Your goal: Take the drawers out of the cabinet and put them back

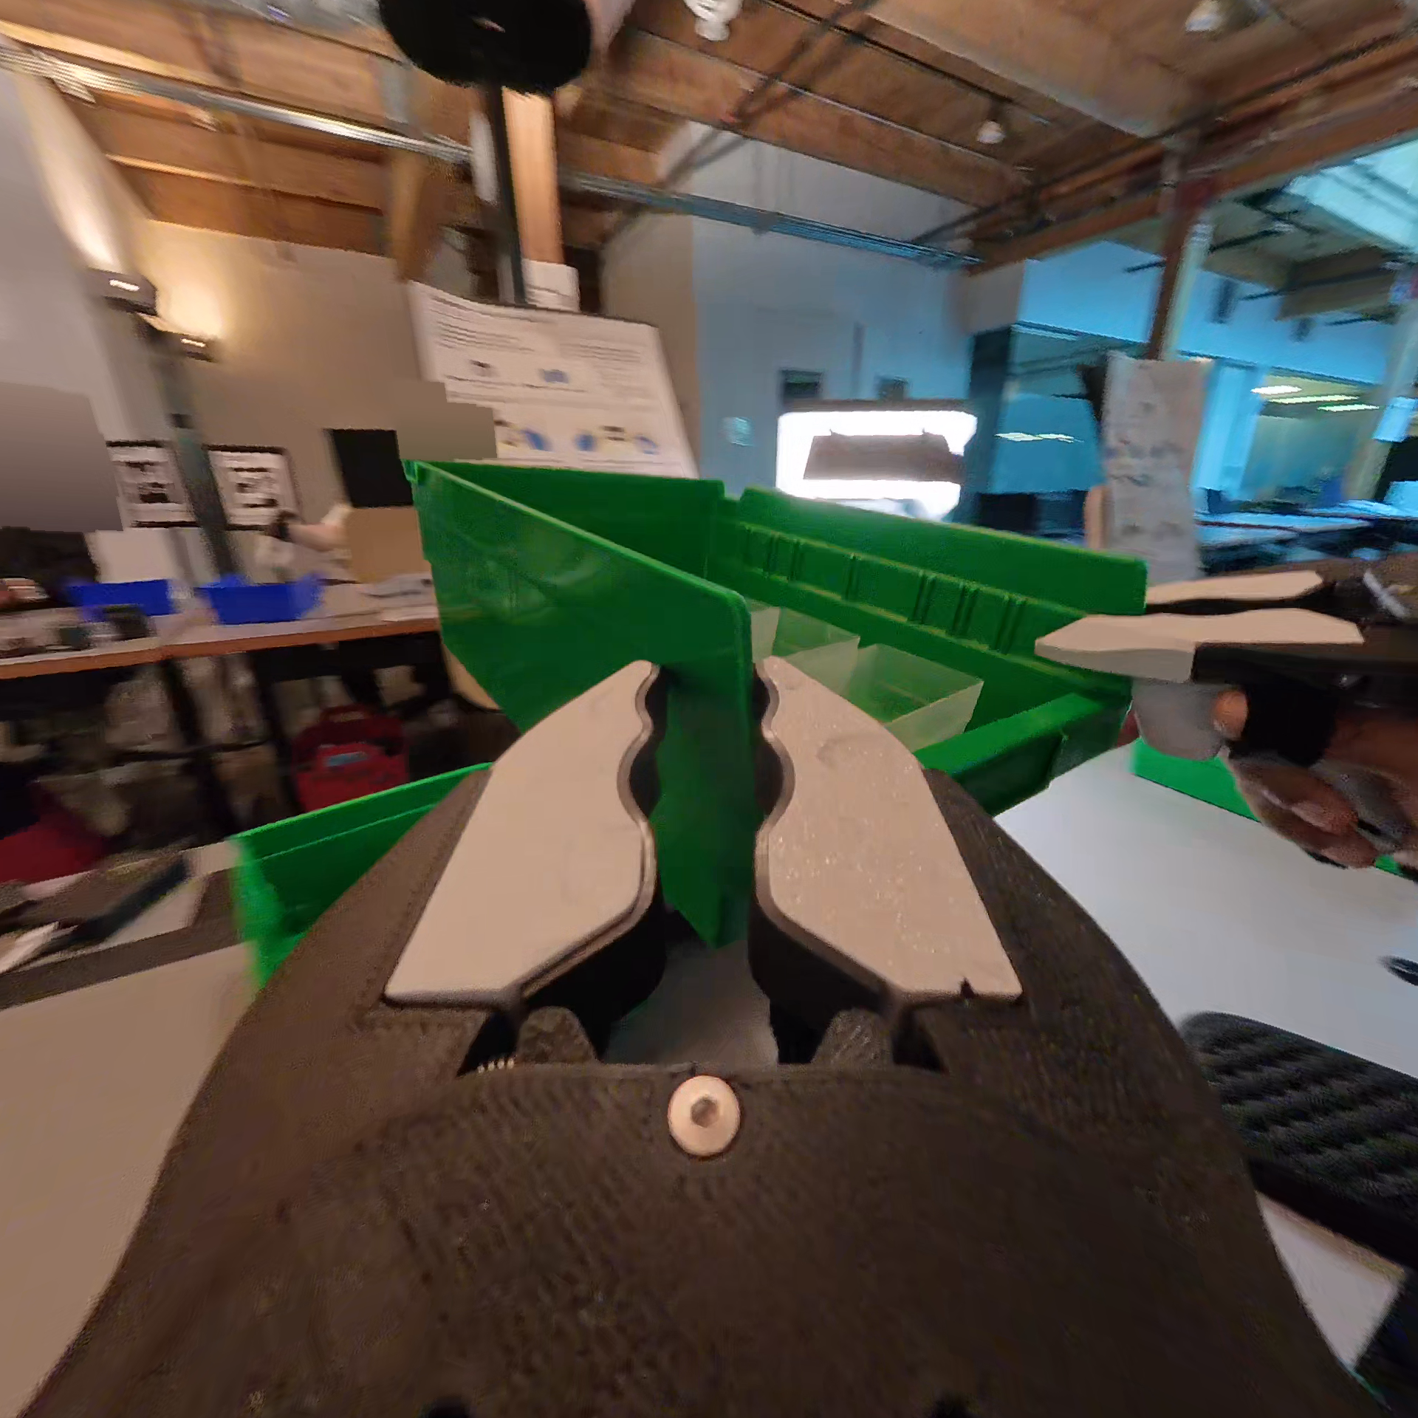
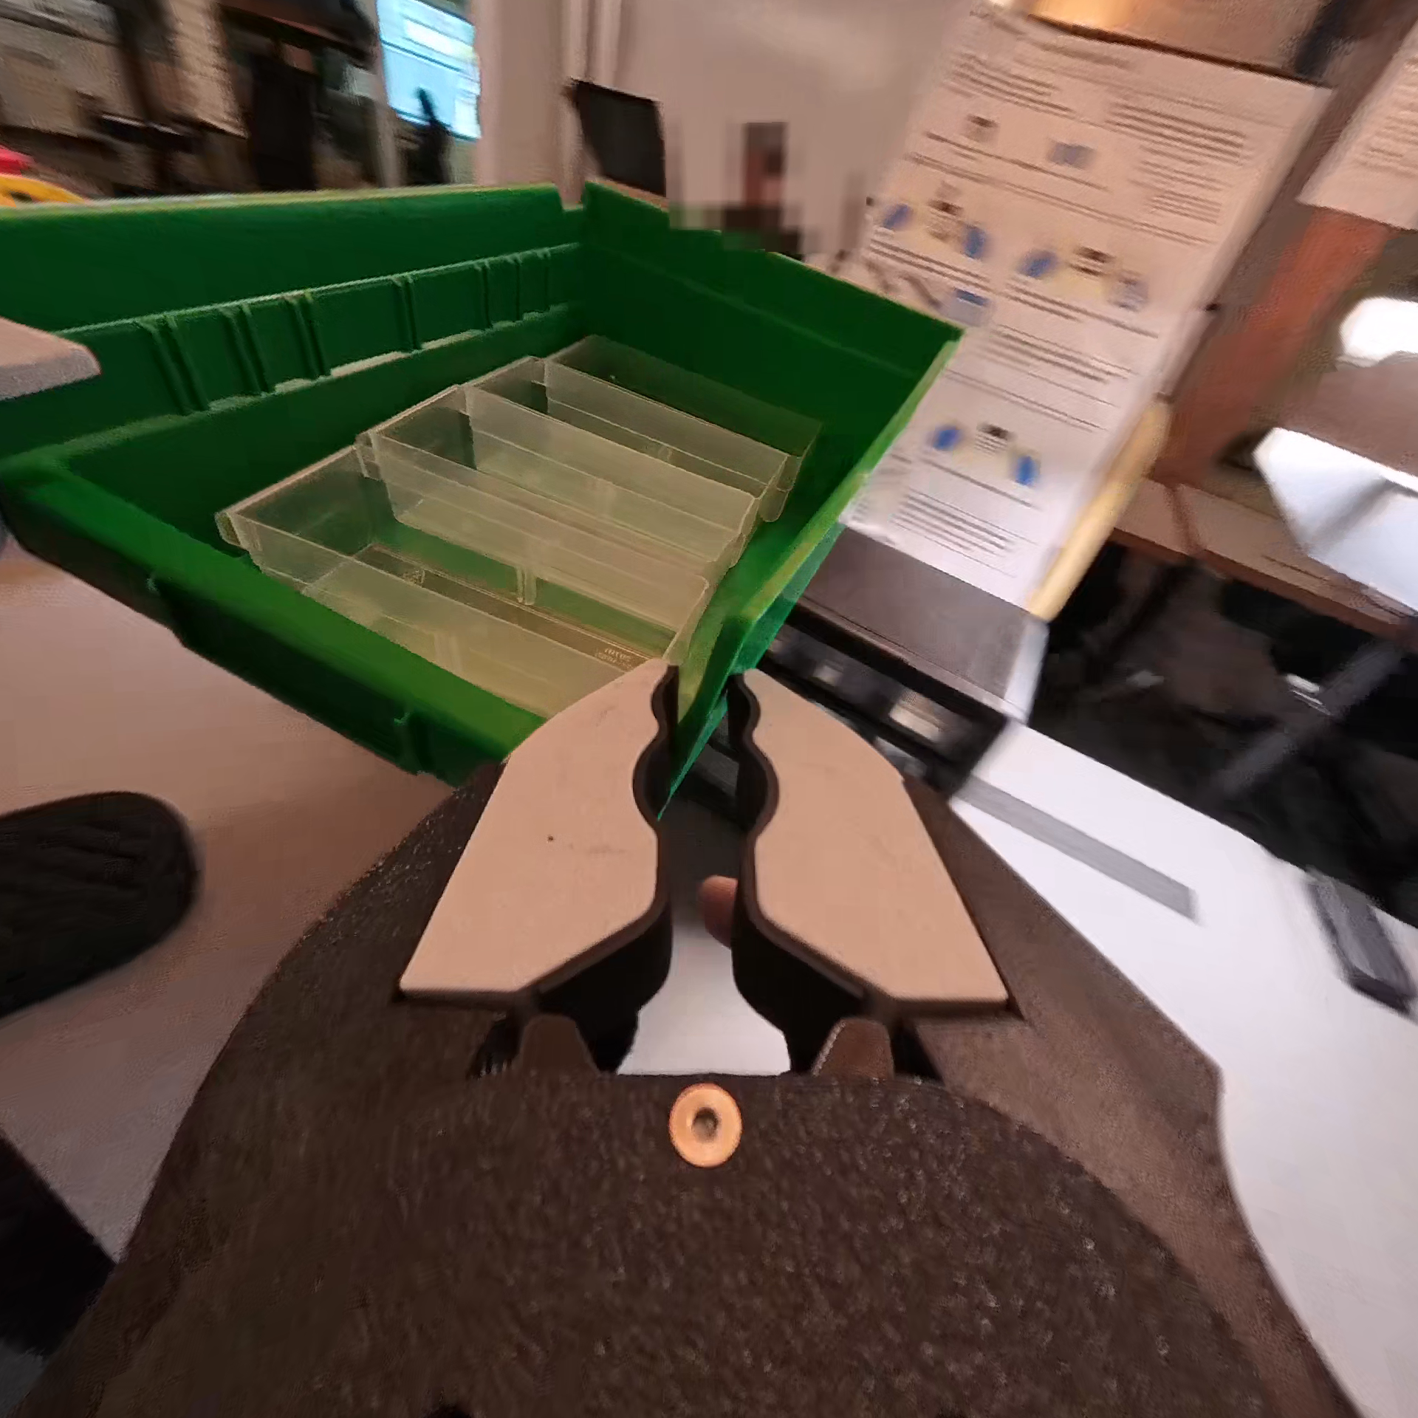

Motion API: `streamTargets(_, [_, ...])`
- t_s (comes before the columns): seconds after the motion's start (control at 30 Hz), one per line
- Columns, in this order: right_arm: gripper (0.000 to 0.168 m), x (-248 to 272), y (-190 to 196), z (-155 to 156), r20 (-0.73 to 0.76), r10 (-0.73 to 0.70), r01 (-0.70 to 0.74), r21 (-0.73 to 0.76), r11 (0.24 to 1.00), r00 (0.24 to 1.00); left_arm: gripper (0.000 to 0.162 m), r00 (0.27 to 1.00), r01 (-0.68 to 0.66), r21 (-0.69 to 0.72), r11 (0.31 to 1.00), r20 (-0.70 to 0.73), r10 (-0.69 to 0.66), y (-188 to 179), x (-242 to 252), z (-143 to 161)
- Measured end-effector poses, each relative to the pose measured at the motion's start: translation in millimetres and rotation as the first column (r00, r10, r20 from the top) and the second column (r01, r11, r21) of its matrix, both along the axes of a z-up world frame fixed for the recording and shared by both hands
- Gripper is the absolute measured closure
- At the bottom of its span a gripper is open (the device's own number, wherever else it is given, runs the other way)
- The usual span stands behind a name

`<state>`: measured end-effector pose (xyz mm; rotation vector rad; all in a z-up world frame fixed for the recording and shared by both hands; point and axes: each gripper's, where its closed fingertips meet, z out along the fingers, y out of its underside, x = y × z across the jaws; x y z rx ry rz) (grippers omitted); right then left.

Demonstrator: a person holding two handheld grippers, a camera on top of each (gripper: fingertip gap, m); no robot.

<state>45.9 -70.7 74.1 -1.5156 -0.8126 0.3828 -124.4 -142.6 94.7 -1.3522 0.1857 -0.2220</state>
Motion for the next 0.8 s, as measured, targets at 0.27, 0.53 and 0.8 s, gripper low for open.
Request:
streamTargets(0.27, [0.158, -210.8, -36.0, -51.9, -0.051, 0.4, -0.403, -0.115, 0.908, 0.915, 0.141, 0.918, -0.397, -0.019, 0.918, -0.011, 0.397, -96.2, -158.8, -20.1])
streamTargets(0.53, [0.157, -284.9, -80.9, -137.7, -0.094, 0.544, -0.548, -0.27, 0.792, 0.834, 0.138, 0.908, -0.419, -0.209, 0.884, -0.117, 0.403, -142.2, -212.2, -85.4])
streamTargets(0.8, [0.152, -292.9, -70.6, -190.6, -0.054, 0.586, -0.581, -0.233, 0.78, 0.808, 0.136, 0.945, -0.326, -0.303, 0.896, -0.067, 0.321, -123.5, -237.7, -163.4])
